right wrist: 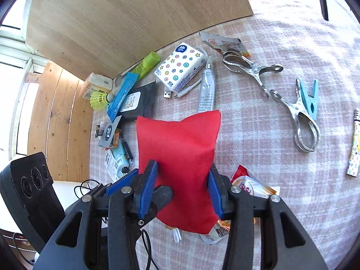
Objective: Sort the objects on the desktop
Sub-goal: 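Carry the red pouch to the black tray and release it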
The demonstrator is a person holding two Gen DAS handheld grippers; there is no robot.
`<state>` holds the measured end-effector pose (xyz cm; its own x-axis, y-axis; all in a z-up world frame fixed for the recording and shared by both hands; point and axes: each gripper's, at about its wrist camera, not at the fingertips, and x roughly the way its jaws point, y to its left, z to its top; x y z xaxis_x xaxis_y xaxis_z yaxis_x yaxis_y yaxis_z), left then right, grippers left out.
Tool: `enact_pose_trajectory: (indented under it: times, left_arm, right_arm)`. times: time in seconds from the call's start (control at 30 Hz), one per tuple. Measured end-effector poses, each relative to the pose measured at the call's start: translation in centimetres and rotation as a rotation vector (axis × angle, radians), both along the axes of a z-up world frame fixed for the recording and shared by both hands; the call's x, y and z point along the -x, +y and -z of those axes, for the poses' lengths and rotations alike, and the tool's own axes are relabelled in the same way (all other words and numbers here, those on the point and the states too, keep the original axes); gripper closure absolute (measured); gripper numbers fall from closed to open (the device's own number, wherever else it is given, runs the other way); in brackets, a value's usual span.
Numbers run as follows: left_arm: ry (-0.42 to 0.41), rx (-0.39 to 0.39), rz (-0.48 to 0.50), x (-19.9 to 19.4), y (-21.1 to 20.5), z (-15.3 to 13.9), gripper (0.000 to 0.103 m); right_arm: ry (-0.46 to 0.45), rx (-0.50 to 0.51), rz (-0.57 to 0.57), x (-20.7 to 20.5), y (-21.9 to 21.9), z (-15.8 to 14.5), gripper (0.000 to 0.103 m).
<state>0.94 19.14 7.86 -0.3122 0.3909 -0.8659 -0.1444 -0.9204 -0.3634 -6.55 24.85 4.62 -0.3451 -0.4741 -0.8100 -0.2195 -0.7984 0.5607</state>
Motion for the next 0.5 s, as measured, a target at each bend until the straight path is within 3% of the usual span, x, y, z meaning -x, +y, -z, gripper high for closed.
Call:
enact_pose_trajectory:
  times: [0.17,0.2,0.27,0.5]
  left_arm:
    - [0.046,-0.002,0.042,1.6,2.4,-2.0,0.044]
    - [0.051,-0.002,0.049,5.3,1.9,-0.5,0.044]
    - [0.062,-0.009,0.078,5.2,1.4,-2.3,0.044]
    - [0.081,-0.035,0.203,2.9,10.3,-4.7,0.044]
  right_arm:
    - [0.059,-0.011,0.032,-3.1,3.2,-3.0,0.06]
    - [0.068,-0.013,0.04,-3.8,4.0,-3.4,0.06]
    - [0.08,-0.018,0.063,-5.1,5.6,-4.2,0.06]
    - [0.106,-0.035,0.174,-11.0,13.9,-6.1,0.06]
